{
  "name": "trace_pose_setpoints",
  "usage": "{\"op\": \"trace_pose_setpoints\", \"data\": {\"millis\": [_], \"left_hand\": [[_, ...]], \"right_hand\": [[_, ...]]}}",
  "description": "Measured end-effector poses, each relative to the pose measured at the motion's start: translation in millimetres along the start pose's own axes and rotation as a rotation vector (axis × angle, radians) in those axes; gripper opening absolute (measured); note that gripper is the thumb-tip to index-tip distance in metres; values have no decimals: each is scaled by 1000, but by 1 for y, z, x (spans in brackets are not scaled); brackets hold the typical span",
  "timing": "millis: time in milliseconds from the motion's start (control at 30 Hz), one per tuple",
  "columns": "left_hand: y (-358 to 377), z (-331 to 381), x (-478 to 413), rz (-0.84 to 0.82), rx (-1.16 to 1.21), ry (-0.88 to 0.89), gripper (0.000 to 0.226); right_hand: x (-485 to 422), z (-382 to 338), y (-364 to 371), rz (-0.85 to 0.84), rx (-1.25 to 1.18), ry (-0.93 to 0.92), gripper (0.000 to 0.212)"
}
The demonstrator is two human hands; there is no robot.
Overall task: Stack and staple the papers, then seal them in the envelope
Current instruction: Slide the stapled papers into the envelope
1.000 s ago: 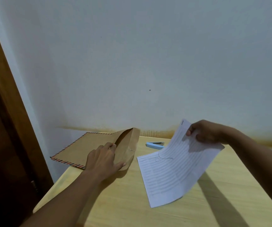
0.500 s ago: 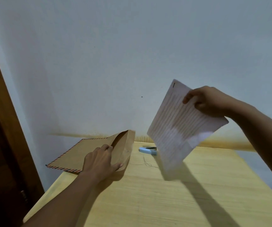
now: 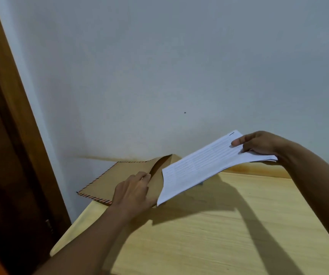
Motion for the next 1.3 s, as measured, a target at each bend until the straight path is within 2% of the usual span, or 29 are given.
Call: {"op": "trace_pose_setpoints", "data": {"millis": [133, 300, 500, 600, 767, 833, 1033, 1233, 1300], "left_hand": [[1, -2, 4, 14, 29, 15, 82], [2, -6, 1, 42, 52, -16, 89], [-2, 8, -4, 52, 79, -12, 82], [-2, 18, -5, 59, 94, 15, 81], [-4, 30, -5, 56, 111, 50, 83], [-5, 27, -5, 51, 130, 34, 83], [-6, 17, -7, 52, 121, 7, 83], [-5, 31, -6, 40, 135, 49, 83], [-6, 35, -5, 38, 130, 56, 78]], "right_hand": [[-11, 8, 9, 88, -101, 18, 28], [-4, -6, 31, 154, -156, -57, 30], [-2, -11, 70, 164, -255, -98, 34], [-9, -13, 104, 77, -315, -92, 34], [-11, -23, 173, -259, -468, -60, 40], [-11, -25, 183, -326, -484, -59, 43], [-21, -18, 154, -61, -380, -91, 15], [-28, -23, 179, -37, -338, -55, 2], [-31, -30, 192, -91, -391, -27, 12]]}}
Point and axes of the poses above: each hand's wrist, its own x-axis away from the middle knuckle, its own y-axis out of the palm, z = x × y, the point moved 9 cm from there along -x, towards the middle knuckle, and after that the axes turned 9 degrees about -z, right-handed, at the moved point
